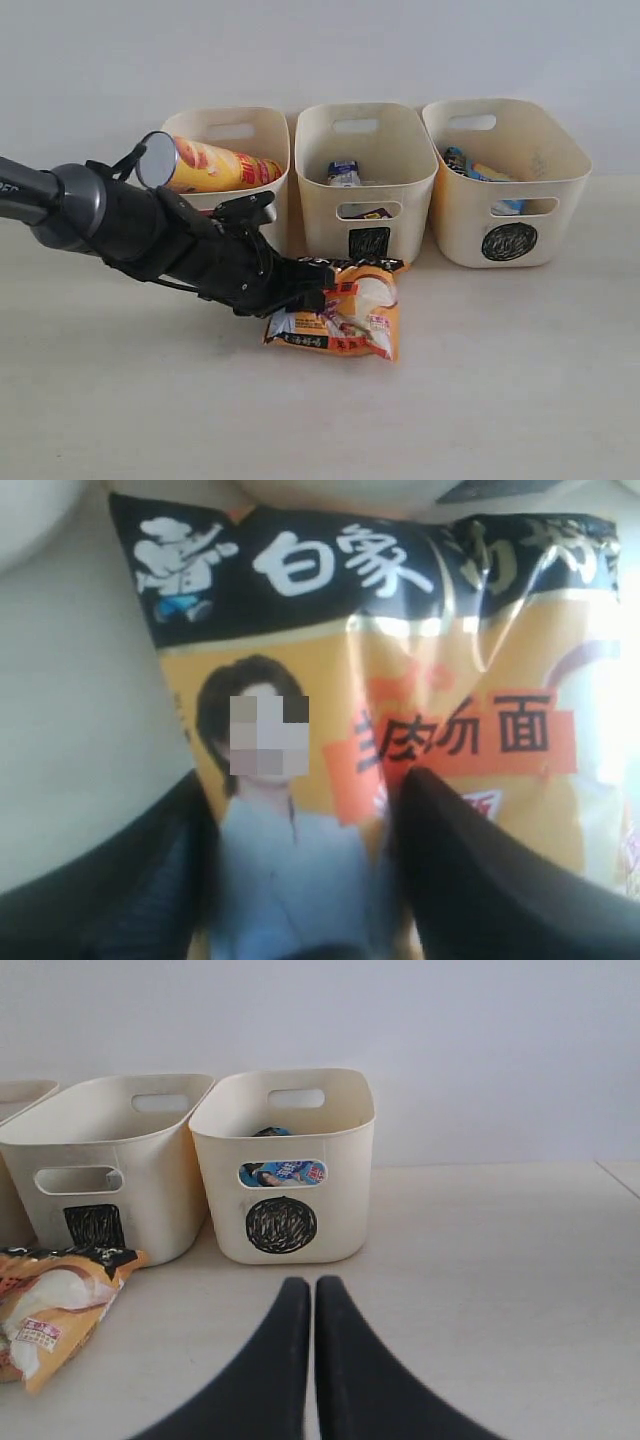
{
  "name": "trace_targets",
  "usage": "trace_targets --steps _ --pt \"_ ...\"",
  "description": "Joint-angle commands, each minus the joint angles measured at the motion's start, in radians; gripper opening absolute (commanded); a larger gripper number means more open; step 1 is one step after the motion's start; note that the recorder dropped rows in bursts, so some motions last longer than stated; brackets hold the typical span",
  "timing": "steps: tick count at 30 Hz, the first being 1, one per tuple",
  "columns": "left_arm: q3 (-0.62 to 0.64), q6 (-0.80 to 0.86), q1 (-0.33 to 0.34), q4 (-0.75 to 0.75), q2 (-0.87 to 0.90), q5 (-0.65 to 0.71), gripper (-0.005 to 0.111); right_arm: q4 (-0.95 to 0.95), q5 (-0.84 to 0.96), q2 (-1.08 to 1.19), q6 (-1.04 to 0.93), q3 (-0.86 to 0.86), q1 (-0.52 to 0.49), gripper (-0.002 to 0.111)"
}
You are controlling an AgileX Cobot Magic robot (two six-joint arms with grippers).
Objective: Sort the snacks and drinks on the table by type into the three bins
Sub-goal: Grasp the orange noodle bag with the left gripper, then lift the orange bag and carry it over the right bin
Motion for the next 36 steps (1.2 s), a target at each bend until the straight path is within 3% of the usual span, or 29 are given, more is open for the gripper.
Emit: trace_targets --steps 1,16,22,28,32,36 --pt "0.012 0.075 -0.002 0.023 -0.009 0.138 0.004 -0.004 -0.007 -0.006 -0.002 0.005 -0.002 0.000" --pt "0.012 0.229 -0.002 -0.151 -0.248 0.272 0.004 -0.004 -0.005 -0.006 -0.002 0.005 -0.002 0.000" --pt "-0.004 0.496 -0.002 -0.541 -0.261 0.409 0.004 -0.004 -0.005 -0.006 -0.002 0.005 -0.002 0.000" --pt "-0.155 0.511 -0.007 -0.601 -0.258 0.341 0.004 -0.004 -0.005 -0.006 -0.002 0.005 -0.002 0.000" --pt "-0.294 0.511 -0.041 -0.592 -0.244 0.196 0.004 -0.004 -0.005 -0.006 -0.002 0.005 -0.002 0.000" --pt "-0.448 0.467 -0.071 -0.587 -0.155 0.151 0.004 -0.004 -0.005 -0.006 -0.002 0.005 -0.002 0.000"
